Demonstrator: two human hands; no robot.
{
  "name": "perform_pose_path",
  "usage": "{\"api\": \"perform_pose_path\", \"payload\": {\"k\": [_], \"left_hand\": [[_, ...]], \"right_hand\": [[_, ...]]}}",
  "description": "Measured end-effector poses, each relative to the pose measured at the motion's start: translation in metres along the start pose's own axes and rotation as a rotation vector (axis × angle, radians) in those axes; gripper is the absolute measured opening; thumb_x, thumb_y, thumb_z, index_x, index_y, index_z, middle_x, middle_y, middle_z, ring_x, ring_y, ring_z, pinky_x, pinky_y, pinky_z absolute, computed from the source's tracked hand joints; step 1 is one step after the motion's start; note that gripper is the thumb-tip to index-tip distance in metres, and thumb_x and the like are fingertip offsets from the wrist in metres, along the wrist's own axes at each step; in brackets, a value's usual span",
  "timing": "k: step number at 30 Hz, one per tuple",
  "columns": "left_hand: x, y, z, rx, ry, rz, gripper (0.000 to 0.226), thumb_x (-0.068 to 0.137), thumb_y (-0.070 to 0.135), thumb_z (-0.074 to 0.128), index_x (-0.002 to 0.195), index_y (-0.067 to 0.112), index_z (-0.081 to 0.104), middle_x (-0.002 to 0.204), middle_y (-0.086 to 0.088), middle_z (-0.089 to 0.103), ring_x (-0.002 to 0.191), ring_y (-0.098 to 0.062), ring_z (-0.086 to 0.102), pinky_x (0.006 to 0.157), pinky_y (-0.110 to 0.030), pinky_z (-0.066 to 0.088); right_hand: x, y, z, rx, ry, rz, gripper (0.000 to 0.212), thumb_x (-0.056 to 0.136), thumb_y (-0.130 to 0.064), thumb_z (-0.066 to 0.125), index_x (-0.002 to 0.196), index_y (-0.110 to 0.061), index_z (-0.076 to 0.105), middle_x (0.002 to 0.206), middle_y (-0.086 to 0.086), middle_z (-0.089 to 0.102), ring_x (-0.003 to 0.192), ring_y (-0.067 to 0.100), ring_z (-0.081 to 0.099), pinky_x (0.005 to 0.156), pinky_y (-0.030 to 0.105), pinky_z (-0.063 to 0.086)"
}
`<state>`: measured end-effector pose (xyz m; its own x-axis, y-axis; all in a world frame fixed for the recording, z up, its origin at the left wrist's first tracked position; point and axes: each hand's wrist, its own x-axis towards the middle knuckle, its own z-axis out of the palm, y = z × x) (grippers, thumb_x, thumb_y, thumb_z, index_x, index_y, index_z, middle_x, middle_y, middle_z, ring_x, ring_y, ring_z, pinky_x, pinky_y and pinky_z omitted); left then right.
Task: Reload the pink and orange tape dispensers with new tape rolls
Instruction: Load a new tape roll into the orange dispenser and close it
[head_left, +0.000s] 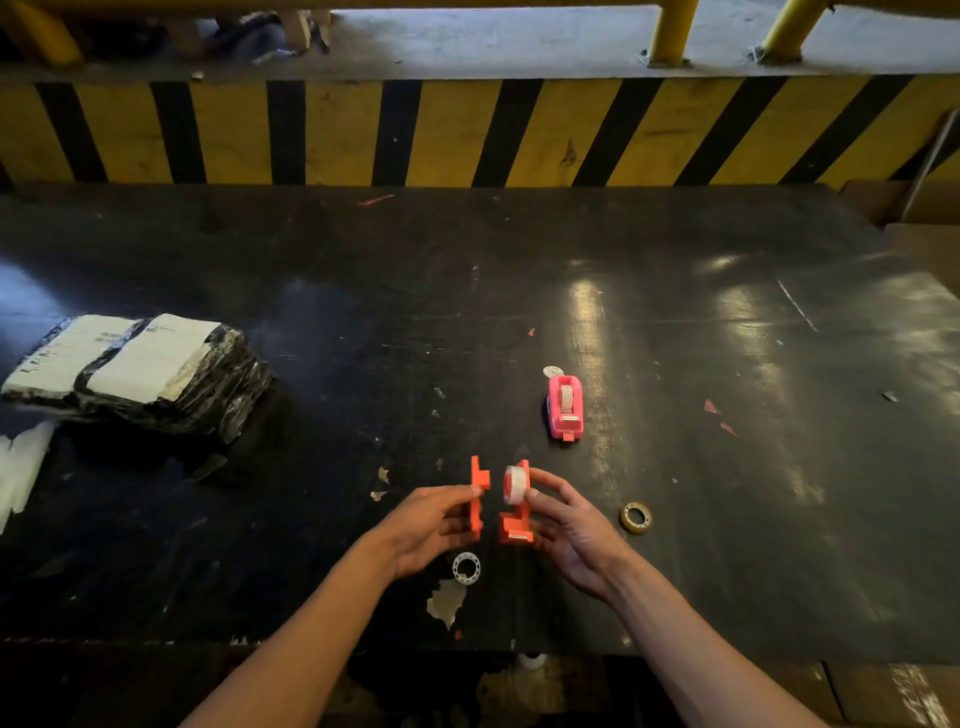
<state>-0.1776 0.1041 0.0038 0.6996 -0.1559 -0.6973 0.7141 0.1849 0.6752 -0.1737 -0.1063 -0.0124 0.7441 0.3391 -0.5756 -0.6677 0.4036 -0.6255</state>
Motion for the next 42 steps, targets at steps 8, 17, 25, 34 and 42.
{"api": "perform_pose_path", "payload": {"k": [8, 17, 25, 34, 42], "left_hand": [[-0.006, 0.007, 0.019, 0.027, -0.051, -0.013, 0.030, 0.094, 0.022, 0.067, 0.118, 0.007, 0.072, 0.111, -0.017, 0.072, 0.100, -0.026, 0.066, 0.079, -0.035, 0.055], [-0.009, 0.006, 0.024, 0.074, -0.027, -0.071, 0.031, 0.092, 0.022, 0.069, 0.120, 0.008, 0.070, 0.117, -0.018, 0.072, 0.097, -0.025, 0.070, 0.077, -0.031, 0.057], [-0.008, 0.008, 0.024, 0.038, 0.000, -0.103, 0.035, 0.089, 0.019, 0.073, 0.122, 0.008, 0.069, 0.116, -0.017, 0.074, 0.106, -0.028, 0.070, 0.080, -0.035, 0.058], [-0.004, 0.012, 0.016, 0.043, -0.041, -0.032, 0.055, 0.077, 0.018, 0.079, 0.130, 0.009, 0.064, 0.118, -0.016, 0.074, 0.110, -0.030, 0.071, 0.085, -0.041, 0.058], [0.002, 0.005, 0.018, 0.056, -0.044, -0.037, 0.057, 0.078, 0.015, 0.080, 0.131, 0.008, 0.060, 0.107, -0.014, 0.078, 0.098, -0.026, 0.077, 0.080, -0.039, 0.061]], "right_hand": [[-0.005, -0.002, 0.001, -0.038, 0.001, -0.049, 0.052, 0.080, -0.013, 0.075, 0.130, -0.017, 0.060, 0.117, 0.024, 0.071, 0.098, 0.034, 0.070, 0.086, 0.045, 0.056], [-0.011, -0.005, -0.001, -0.067, 0.003, -0.029, 0.051, 0.078, -0.012, 0.076, 0.127, -0.017, 0.063, 0.116, 0.023, 0.071, 0.106, 0.039, 0.066, 0.108, 0.058, 0.043], [-0.011, -0.009, 0.002, -0.099, -0.036, -0.018, 0.054, 0.077, -0.012, 0.077, 0.128, -0.018, 0.060, 0.115, 0.023, 0.072, 0.101, 0.039, 0.070, 0.092, 0.051, 0.055], [-0.008, -0.009, 0.008, -0.071, -0.069, -0.061, 0.055, 0.078, -0.012, 0.075, 0.129, -0.018, 0.057, 0.118, 0.026, 0.070, 0.091, 0.036, 0.072, 0.073, 0.043, 0.062], [-0.004, -0.007, 0.005, -0.144, -0.027, -0.042, 0.049, 0.081, -0.013, 0.072, 0.128, -0.018, 0.058, 0.120, 0.026, 0.068, 0.100, 0.039, 0.069, 0.087, 0.049, 0.056]]}}
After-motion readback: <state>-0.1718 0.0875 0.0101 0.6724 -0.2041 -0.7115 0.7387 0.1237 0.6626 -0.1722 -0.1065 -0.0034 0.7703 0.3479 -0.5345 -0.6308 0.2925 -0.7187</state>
